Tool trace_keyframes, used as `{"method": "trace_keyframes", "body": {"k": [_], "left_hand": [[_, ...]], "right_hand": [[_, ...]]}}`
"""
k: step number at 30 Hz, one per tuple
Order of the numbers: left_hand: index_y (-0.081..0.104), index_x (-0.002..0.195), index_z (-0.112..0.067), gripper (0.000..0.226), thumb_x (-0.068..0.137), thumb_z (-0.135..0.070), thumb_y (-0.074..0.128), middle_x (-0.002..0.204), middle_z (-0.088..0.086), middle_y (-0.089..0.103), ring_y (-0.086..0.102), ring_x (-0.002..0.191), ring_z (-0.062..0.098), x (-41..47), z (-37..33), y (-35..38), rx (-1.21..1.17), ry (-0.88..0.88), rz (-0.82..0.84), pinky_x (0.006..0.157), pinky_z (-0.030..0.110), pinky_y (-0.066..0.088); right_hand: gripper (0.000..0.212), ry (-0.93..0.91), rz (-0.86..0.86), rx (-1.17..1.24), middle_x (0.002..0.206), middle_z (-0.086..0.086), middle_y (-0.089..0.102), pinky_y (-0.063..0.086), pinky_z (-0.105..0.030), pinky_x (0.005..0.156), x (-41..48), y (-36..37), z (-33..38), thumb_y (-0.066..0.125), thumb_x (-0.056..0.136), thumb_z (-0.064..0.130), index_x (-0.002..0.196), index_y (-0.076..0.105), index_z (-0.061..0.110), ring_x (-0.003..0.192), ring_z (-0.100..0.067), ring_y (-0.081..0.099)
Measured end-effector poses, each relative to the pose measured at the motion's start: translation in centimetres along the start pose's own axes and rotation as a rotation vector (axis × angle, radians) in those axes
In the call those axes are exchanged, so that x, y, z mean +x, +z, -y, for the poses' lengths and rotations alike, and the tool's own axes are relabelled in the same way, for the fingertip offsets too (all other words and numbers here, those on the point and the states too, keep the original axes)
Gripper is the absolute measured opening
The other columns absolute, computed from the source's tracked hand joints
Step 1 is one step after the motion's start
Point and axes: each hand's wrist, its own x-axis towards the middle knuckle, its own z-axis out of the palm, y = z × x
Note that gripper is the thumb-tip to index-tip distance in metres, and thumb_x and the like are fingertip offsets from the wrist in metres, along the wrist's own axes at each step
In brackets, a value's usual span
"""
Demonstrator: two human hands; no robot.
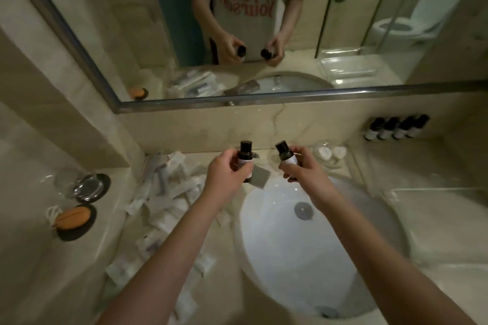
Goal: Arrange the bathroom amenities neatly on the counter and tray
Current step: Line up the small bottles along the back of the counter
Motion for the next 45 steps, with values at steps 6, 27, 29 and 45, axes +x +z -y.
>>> {"method": "trace_keyframes", "body": {"k": [6,27,29,45], "left_hand": [[0.054,0.08,-0.028,0.018,0.088,-0.012,0.056,0.076,-0.004,0.059,0.055,0.075,0.017,0.0,-4.4,9.0,-0.24,0.013,0.184,0.071,0.031,0.044],[0.05,0.121,-0.008,0.031,0.09,-0.008,0.052,0.109,0.008,0.059,0.062,0.094,0.024,4.3,-13.6,28.5,-0.232,-0.088,0.443,0.086,0.042,0.053],[0.049,0.124,-0.008,0.035,0.089,-0.009,0.053,0.111,0.009,0.059,0.062,0.099,0.026,5.2,-13.5,29.6,-0.223,-0.085,0.439,0.089,0.043,0.053],[0.055,0.091,-0.03,0.029,0.087,-0.001,0.054,0.096,-0.007,0.063,0.063,0.086,0.009,10.0,-13.0,33.8,-0.287,-0.016,0.409,0.082,0.027,0.05]], "right_hand": [[0.016,0.031,-0.162,0.123,0.08,-0.003,0.059,0.041,-0.026,0.066,-3.1,-9.7,-0.6,0.045,0.096,0.018,0.09,0.059,0.02,0.066,-0.015,0.052],[0.021,0.083,-0.475,0.015,0.094,-0.006,0.059,0.045,-0.025,0.061,0.7,-34.0,-5.5,0.058,0.09,0.012,0.111,0.057,0.013,0.086,-0.022,0.054],[0.026,0.081,-0.523,0.004,0.085,-0.002,0.058,0.045,-0.018,0.054,2.5,-35.7,-6.0,0.057,0.089,0.008,0.114,0.057,0.01,0.086,-0.022,0.053],[0.04,0.087,-0.566,-0.18,0.102,-0.001,0.058,0.052,-0.048,0.089,11.2,-38.8,-9.8,0.067,0.074,0.009,0.106,0.05,0.026,0.097,-0.023,0.059]]}}
